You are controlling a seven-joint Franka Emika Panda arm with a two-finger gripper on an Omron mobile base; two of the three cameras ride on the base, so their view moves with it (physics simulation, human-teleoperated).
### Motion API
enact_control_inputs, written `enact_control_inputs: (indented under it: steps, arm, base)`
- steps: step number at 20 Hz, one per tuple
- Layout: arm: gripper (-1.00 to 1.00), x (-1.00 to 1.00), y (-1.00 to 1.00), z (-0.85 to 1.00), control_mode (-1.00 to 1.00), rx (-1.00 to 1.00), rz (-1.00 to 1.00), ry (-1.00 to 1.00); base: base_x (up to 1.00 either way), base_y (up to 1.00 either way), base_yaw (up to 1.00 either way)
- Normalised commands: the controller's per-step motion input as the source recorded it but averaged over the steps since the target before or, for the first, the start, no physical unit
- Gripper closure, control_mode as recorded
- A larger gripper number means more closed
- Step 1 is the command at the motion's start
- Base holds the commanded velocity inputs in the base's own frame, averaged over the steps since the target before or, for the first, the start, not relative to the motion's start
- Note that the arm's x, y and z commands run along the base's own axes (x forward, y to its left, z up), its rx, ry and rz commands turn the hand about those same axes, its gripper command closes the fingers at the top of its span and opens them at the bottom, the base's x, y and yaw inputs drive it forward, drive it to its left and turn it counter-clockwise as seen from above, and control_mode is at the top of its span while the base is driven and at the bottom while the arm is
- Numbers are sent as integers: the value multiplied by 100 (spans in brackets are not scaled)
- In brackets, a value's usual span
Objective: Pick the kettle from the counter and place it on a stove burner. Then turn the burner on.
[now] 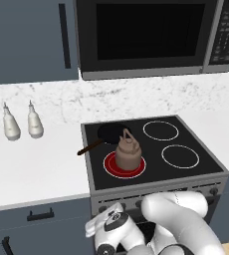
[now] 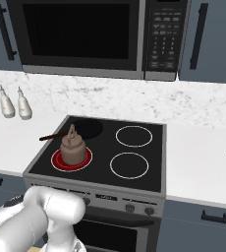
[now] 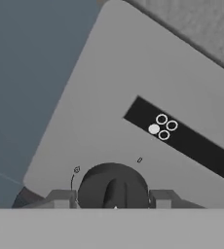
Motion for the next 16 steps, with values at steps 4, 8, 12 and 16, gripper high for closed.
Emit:
enact_control_inputs:
  steps: [4,8,12,16]
  arm:
    - [100,-4,13,0,-100,-20,0,0]
    - [100,-1,9,0,-100,-20,0,0]
    - [100,0,6,2,-100,-17,0,0]
    - [100,0,3,6,-100,-16,0,0]
  base:
    - [0,0,0]
    - [0,0,0]
    - [0,0,0]
    - [0,0,0]
